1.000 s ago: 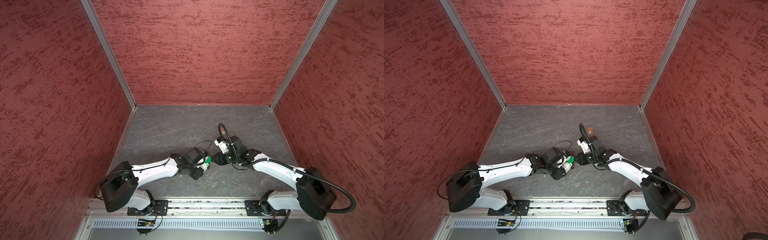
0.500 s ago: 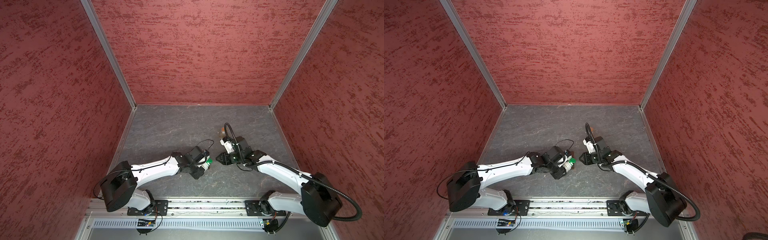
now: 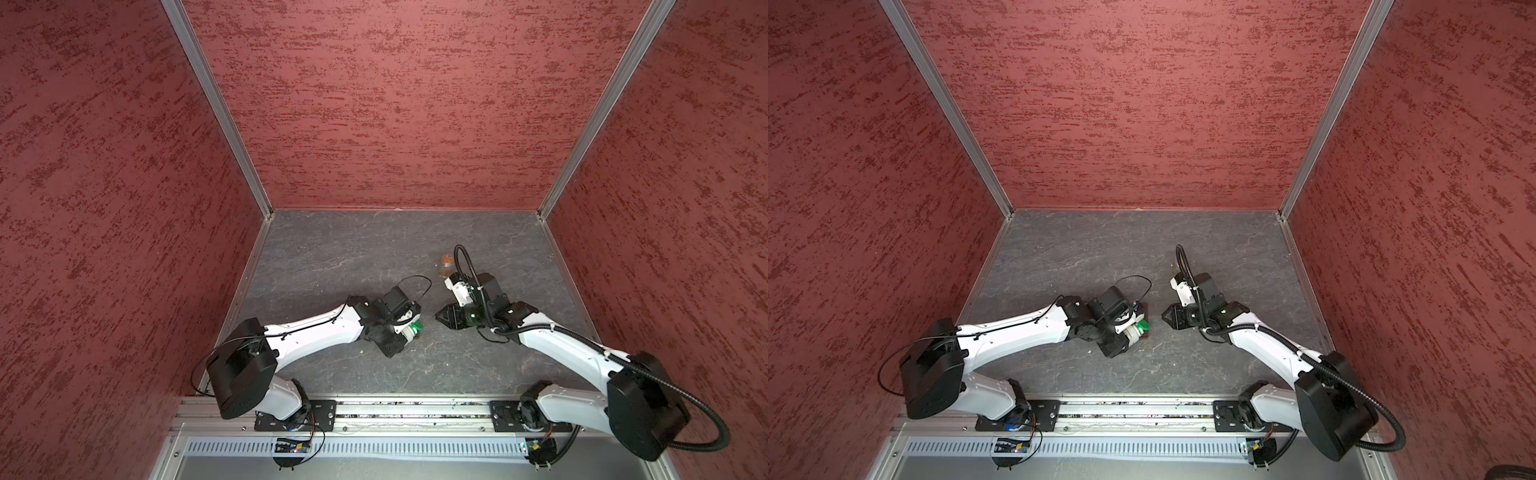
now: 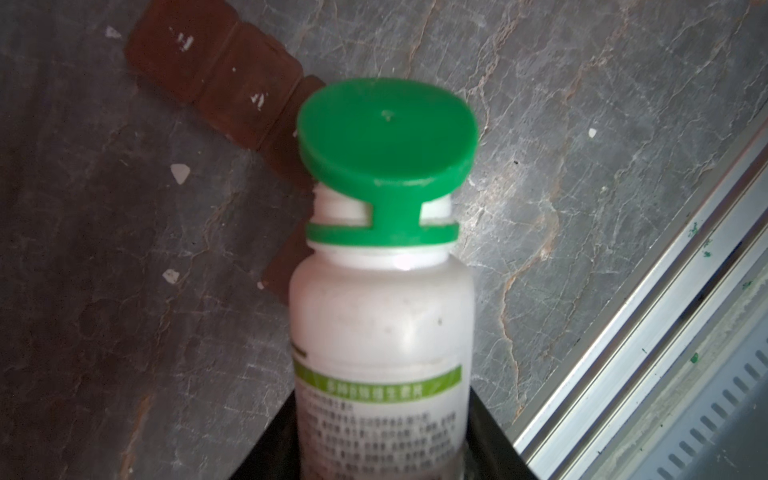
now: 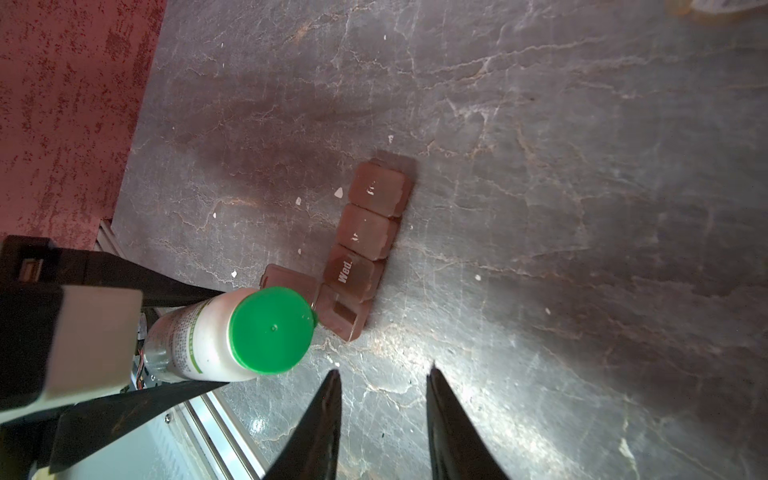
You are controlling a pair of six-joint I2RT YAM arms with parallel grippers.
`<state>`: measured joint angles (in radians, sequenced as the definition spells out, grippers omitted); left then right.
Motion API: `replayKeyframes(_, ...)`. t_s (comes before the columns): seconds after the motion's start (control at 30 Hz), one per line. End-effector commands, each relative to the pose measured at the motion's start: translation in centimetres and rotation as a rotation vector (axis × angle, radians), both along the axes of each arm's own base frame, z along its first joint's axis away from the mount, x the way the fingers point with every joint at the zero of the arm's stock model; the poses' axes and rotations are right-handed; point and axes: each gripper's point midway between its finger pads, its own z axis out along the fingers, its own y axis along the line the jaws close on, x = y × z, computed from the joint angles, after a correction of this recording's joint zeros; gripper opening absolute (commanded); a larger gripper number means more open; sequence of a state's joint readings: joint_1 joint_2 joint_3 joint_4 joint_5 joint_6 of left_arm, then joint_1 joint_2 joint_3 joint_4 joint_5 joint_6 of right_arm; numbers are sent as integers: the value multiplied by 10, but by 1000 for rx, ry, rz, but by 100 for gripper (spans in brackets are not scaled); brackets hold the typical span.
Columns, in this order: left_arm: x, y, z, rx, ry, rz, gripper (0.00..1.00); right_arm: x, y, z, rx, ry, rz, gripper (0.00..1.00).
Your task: Sort the pills into containers
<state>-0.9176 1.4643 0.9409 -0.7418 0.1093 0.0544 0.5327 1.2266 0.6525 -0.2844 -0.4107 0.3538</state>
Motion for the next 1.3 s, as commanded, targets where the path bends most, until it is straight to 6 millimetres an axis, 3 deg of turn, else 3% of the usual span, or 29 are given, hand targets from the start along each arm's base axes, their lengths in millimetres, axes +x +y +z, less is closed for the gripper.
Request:
replayKeyframes(0.0, 1, 1, 3, 6, 20, -53, 0, -2, 1, 2, 19, -14, 21, 35)
replayKeyframes(0.27, 8, -2, -2, 5, 26, -101, 0, -6, 12, -6, 92, 42, 33, 32)
replayKeyframes(0.57, 10, 8, -8, 38, 49, -131, 0, -11, 21, -22, 177, 121, 15, 30)
replayKeyframes(1.27, 13, -4, -7, -6, 46, -175, 0, -20, 43, -56, 241, 240, 32, 37)
